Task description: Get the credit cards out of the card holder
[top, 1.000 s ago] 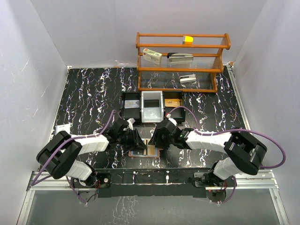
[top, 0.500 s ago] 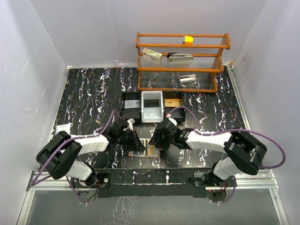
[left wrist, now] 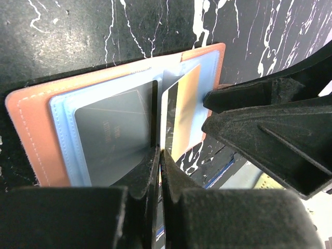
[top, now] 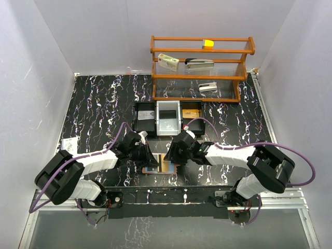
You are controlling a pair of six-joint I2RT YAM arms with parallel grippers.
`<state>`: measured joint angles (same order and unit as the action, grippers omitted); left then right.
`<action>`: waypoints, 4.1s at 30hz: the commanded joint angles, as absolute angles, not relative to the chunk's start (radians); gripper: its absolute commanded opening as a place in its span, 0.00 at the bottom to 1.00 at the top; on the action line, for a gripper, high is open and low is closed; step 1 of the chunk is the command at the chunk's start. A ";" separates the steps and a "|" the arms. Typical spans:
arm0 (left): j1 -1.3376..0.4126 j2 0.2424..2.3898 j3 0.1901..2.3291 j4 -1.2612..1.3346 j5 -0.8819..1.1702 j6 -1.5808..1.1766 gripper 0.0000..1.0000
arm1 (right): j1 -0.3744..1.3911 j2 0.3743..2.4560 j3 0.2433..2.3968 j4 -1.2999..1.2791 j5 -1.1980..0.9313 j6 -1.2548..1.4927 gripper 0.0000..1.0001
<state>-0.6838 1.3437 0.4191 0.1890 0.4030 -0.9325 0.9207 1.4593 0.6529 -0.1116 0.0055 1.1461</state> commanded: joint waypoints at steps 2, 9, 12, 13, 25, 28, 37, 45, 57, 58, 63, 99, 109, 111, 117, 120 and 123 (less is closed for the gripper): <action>-0.689 1.304 0.442 0.116 0.393 -0.884 0.00 | 0.920 1.409 0.691 -0.157 0.045 1.073 0.43; -0.689 1.321 0.444 0.157 0.421 -0.890 0.00 | 0.920 1.398 0.704 -0.018 -0.096 1.008 0.45; -0.689 1.326 0.457 0.157 0.420 -0.890 0.00 | 0.920 1.474 0.708 -0.010 -0.118 1.033 0.45; -0.689 1.325 0.458 0.155 0.420 -0.890 0.00 | 0.920 1.495 0.706 -0.017 -0.114 1.047 0.44; -0.689 1.361 0.445 0.255 0.483 -0.923 0.16 | 0.920 1.513 0.662 -0.080 -0.050 1.093 0.44; -0.689 1.389 0.440 0.323 0.523 -0.941 0.17 | 0.920 1.515 0.647 -0.054 -0.056 1.110 0.44; -0.689 1.358 0.448 0.211 0.447 -0.927 0.00 | 0.920 1.495 0.643 -0.061 -0.031 1.128 0.44; -0.688 1.220 0.471 0.046 0.346 -0.859 0.00 | 0.918 1.451 0.650 -0.044 -0.036 1.079 0.51; -0.687 0.975 0.479 -0.080 0.220 -0.792 0.00 | 0.913 1.310 0.619 0.147 -0.050 0.995 0.66; -0.687 0.959 0.475 -0.068 0.225 -0.790 0.00 | 0.913 1.289 0.602 0.183 -0.043 0.987 0.68; -0.654 0.911 0.451 0.066 0.414 -0.744 0.00 | 0.845 1.216 0.570 0.246 -0.153 0.922 0.72; -0.439 0.942 0.452 0.608 0.963 -1.008 0.00 | 0.699 1.203 0.527 0.802 -0.682 1.156 0.21; -0.438 0.943 0.439 0.680 0.955 -1.040 0.00 | 0.699 1.249 0.522 0.882 -0.742 1.186 0.12; -0.438 0.938 0.436 0.680 0.947 -1.039 0.00 | 0.699 1.248 0.522 0.884 -0.740 1.187 0.10; -0.439 0.928 0.450 0.612 0.943 -0.997 0.00 | 0.699 1.246 0.517 0.888 -0.729 1.190 0.12; -0.439 0.918 0.460 0.565 0.946 -0.967 0.00 | 0.698 1.239 0.513 0.887 -0.717 1.192 0.16; -0.439 0.916 0.457 0.571 0.951 -0.974 0.00 | 0.698 1.231 0.505 0.887 -0.699 1.196 0.12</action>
